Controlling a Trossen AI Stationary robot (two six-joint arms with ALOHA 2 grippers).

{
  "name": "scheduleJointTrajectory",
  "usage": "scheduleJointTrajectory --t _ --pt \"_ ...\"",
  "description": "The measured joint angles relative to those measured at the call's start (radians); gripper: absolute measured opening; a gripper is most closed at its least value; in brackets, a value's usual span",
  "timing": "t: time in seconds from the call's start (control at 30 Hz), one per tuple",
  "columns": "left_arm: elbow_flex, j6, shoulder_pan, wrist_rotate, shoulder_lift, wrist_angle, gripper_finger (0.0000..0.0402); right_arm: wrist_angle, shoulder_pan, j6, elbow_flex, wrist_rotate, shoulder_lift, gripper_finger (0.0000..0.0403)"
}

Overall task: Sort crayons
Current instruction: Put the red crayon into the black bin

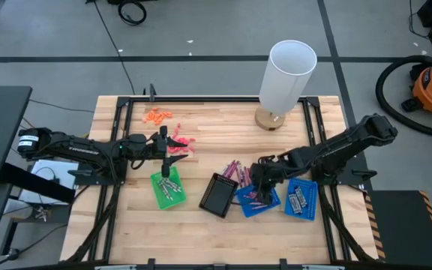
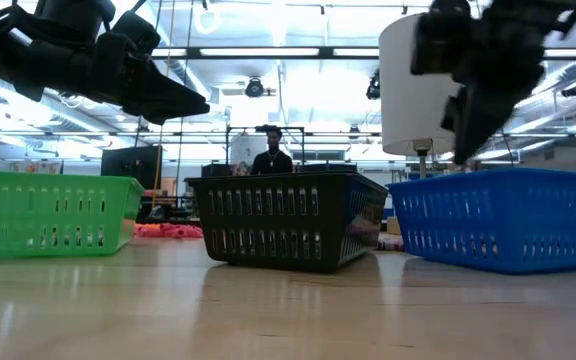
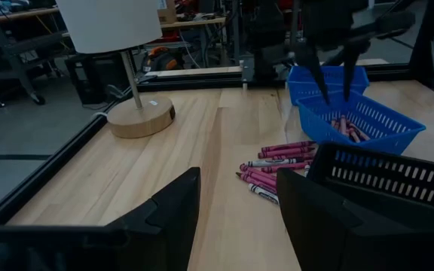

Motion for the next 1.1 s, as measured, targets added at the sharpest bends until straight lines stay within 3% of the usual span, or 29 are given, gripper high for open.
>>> scheduleJointTrajectory --t 0.3,0.63,0.87,1.1 --pt "0.0 -0.001 0.0 0.0 0.0 0.0 0.0187 -0.022 -0.113 -0.055 0.032 0.107 0.0 0.0114" --pt "0.0 0.002 0.0 0.0 0.0 0.0 0.0187 0.053 -0.202 -0.132 0.032 0.12 0.004 0.0112" --pt "0.0 0.003 0.0 0.0 0.0 0.001 0.0187 0.136 -0.271 -0.13 0.032 0.14 0.122 0.0112" --pt "0.0 0.006 0.0 0.0 0.0 0.0 0.0187 0.063 -0.286 -0.161 0.109 0.132 0.266 0.0112"
